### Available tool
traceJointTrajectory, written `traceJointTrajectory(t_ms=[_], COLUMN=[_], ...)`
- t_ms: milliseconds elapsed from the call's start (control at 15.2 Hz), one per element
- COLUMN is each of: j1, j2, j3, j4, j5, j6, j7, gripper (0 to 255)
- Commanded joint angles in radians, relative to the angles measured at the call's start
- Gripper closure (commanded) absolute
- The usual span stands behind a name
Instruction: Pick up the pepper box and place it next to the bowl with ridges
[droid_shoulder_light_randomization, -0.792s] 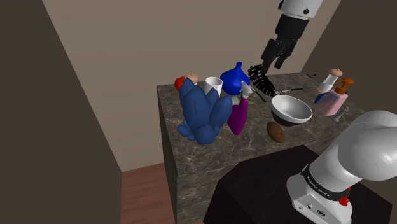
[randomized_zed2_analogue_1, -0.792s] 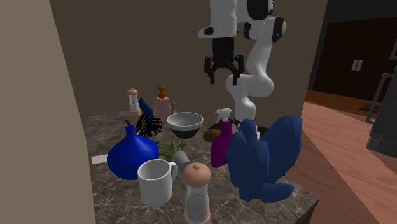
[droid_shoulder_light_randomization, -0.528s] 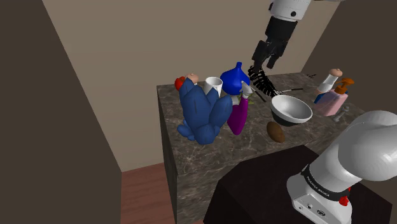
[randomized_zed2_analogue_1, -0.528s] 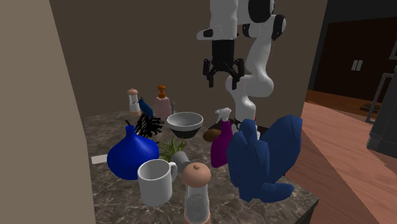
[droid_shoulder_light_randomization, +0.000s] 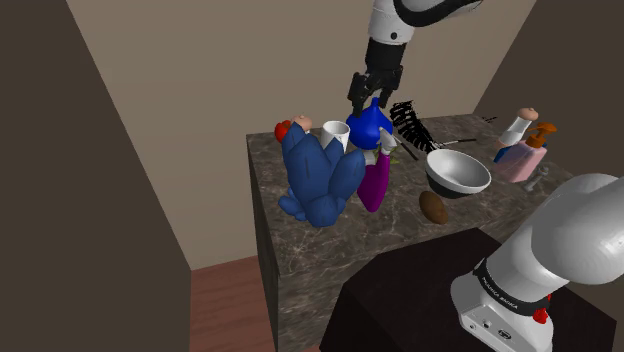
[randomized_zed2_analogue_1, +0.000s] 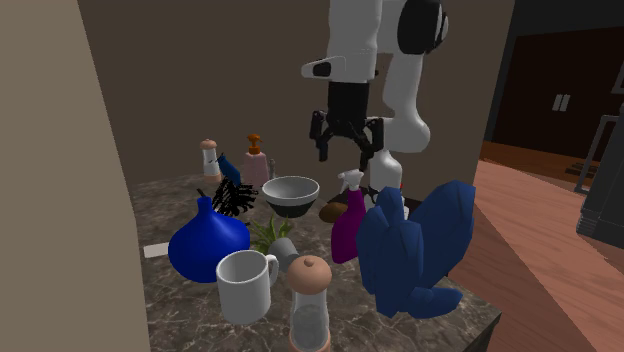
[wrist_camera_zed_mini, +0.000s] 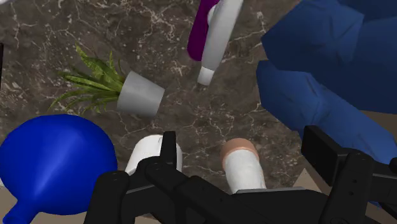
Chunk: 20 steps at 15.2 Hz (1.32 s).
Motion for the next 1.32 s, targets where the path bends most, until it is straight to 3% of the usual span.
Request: traceJointTrajectory(t_ms=[0, 396, 858, 1254], j1=[0.001, 0.006, 0.050, 0.045], j2=[0.086, 0.331, 0.624, 0.647], j3=[0.028, 0.082, 0.098, 0.090], j4=[0.051, 0.237, 0.518, 0.469], j5=[-0.023, -0.124, -0.262, -0.274], j6=[0.034, 0.077, 0.054, 0.125], j7=[0.041, 0.149, 0.260, 0.268], gripper=[0, 0, 0, 0])
